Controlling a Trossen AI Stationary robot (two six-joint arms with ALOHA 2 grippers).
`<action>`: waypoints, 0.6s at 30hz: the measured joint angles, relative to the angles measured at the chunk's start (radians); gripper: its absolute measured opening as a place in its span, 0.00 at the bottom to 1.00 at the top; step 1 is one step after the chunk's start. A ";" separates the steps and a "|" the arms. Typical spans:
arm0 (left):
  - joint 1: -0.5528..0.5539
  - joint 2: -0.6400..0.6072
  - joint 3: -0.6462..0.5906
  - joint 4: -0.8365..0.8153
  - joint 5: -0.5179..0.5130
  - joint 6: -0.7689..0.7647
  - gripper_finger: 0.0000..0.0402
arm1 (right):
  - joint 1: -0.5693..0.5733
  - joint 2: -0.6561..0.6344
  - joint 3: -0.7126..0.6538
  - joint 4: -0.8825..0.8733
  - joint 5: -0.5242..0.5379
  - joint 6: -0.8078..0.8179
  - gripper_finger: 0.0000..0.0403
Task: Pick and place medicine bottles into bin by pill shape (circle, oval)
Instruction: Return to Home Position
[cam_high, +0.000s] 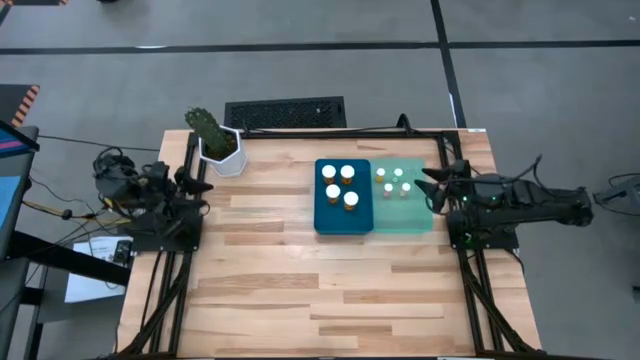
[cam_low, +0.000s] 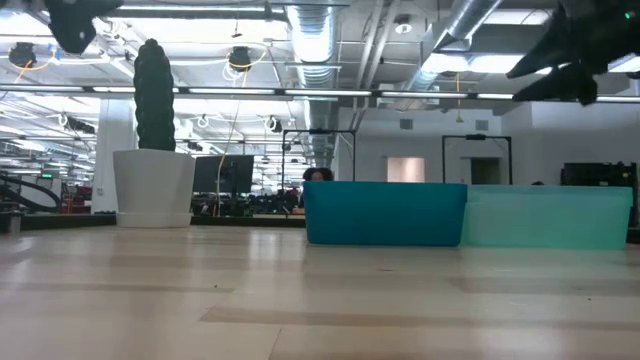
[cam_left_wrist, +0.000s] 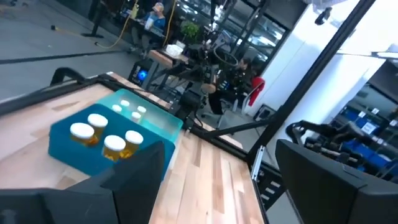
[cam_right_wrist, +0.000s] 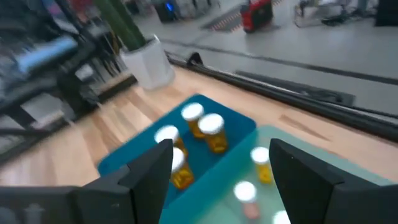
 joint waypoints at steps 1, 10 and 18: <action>0.000 -0.019 -0.025 0.011 0.002 -0.002 0.75 | 0.006 -0.030 -0.032 0.031 0.000 0.001 0.69; -0.001 -0.016 -0.134 0.003 0.011 -0.099 0.75 | 0.030 -0.211 -0.266 0.219 -0.003 -0.002 0.69; 0.000 -0.017 -0.227 0.025 0.082 -0.215 0.75 | 0.069 -0.245 -0.364 0.312 -0.008 -0.029 0.69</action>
